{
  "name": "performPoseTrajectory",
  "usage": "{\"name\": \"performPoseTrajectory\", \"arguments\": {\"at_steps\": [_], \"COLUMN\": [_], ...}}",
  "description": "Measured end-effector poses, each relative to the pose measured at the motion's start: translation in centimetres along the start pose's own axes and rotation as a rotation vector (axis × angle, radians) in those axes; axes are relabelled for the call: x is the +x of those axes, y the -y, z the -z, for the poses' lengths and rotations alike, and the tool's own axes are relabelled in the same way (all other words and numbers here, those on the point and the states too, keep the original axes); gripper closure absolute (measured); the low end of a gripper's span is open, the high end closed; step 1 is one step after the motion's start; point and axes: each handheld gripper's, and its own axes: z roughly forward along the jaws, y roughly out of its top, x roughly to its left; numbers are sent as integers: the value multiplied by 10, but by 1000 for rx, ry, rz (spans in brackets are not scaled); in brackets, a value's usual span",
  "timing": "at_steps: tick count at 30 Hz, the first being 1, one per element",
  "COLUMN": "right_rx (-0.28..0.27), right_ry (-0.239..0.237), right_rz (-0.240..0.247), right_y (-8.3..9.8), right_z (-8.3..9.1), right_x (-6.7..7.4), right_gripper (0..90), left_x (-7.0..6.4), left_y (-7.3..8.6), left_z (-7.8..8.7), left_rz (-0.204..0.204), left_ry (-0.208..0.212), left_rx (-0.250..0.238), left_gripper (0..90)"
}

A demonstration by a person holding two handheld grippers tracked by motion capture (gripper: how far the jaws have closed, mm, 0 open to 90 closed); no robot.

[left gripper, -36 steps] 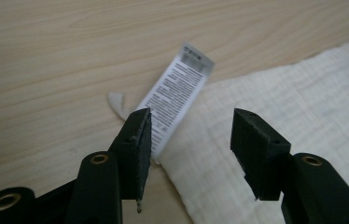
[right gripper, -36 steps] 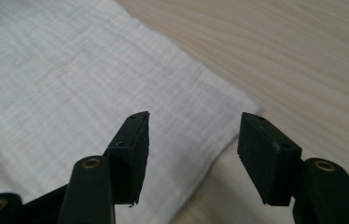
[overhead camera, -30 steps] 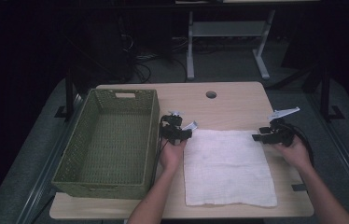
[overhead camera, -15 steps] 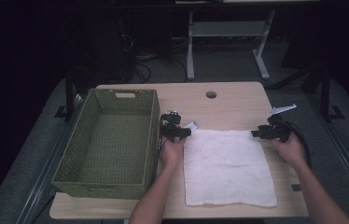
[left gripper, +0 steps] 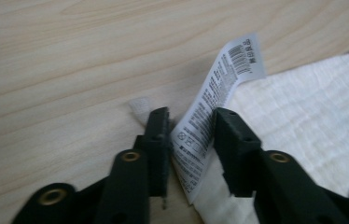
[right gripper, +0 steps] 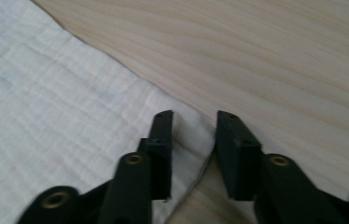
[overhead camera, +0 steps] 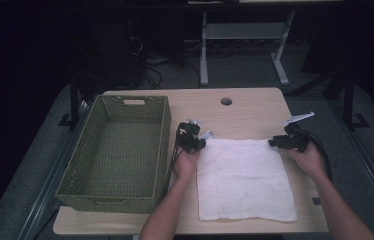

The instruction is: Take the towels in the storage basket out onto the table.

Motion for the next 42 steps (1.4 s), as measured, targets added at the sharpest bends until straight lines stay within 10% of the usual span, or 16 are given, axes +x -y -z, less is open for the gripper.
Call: {"name": "performPoseTrajectory", "arguments": {"at_steps": [4,17,42], "right_rx": [10,-25,-167], "right_ry": [-32,-73,-170], "right_rz": [-3,-17,56], "right_y": [-1,-5,11], "right_z": [-1,19,90], "right_x": [1,-6,18], "right_gripper": [823,840,839], "left_x": [-1,-3,-36], "left_y": [0,-9,-1], "left_z": [0,12,81], "left_rz": [-9,-2,-194], "left_ry": [32,82,122], "left_rx": [10,-32,-119], "left_gripper": [816,853,845]}}
